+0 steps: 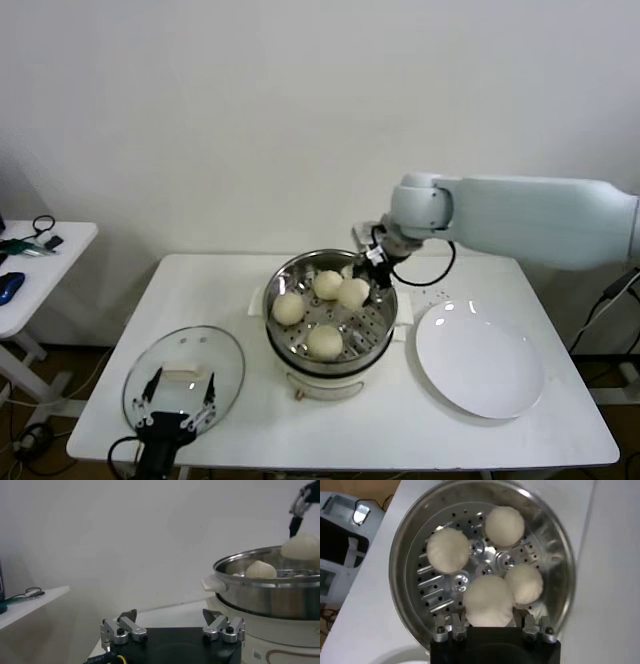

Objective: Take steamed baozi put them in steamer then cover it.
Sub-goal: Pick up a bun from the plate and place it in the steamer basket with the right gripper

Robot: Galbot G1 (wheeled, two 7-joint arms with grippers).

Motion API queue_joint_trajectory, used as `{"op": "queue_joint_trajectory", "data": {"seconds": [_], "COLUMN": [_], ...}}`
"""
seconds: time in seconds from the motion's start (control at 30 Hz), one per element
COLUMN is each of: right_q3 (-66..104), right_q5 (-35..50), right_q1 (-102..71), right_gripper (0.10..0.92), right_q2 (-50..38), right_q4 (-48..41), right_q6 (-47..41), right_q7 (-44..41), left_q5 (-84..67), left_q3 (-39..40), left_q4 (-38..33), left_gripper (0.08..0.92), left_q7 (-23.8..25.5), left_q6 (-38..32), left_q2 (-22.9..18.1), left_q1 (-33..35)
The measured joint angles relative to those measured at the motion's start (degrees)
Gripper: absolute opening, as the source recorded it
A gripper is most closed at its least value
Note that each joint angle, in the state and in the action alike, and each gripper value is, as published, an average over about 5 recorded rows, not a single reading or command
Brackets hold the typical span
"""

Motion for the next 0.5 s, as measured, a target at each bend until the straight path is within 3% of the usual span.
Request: {"op": "queue_joint_trajectory", "data": {"seconds": [0.5], "right_q3": [0.2], "right_q5": [-3.8], "right_q1": [-4.1], "right_gripper": [0.648], "right_q2": [-0.2], "right_q4": [-0.4], "right_q6": [-1.4], "right_q7": [1.9], "left_q5": [0.0], "left_q3": [0.4], "left_q4": [0.3], "left_gripper": [0.823], "left_q7": [0.0], "left_q6": [0.1], "left_q2": [-0.2], "left_q1": [-0.3]}}
